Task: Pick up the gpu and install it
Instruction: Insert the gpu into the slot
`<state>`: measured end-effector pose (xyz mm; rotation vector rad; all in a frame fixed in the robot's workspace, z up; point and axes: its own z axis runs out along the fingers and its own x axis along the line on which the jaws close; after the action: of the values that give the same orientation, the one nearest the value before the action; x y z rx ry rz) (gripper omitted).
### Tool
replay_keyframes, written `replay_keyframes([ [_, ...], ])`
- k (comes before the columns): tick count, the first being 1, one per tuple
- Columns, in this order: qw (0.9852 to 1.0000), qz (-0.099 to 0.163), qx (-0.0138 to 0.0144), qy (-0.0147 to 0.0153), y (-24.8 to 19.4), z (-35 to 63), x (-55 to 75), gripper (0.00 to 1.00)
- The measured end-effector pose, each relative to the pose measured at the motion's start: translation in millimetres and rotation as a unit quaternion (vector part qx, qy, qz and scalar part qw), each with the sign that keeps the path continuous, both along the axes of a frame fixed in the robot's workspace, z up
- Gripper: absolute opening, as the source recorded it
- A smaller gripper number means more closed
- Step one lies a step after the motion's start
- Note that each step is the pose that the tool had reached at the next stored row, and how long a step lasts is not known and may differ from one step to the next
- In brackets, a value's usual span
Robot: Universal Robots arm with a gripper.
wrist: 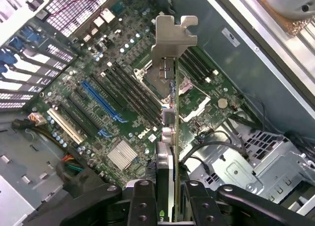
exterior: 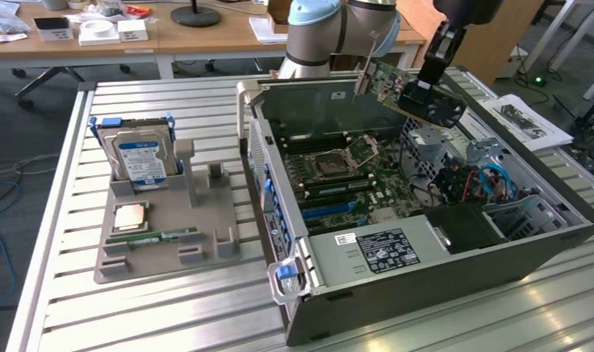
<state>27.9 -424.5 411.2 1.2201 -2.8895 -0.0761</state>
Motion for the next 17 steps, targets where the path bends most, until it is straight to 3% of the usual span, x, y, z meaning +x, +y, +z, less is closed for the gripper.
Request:
replay_keyframes([
  [6, 0.9996, 0.028, 0.0000, 0.0000, 0.0, 0.0, -0.1, 0.27],
  [17, 0.9996, 0.029, 0.0000, 0.0000, 0.0, 0.0, -0.1, 0.27],
])
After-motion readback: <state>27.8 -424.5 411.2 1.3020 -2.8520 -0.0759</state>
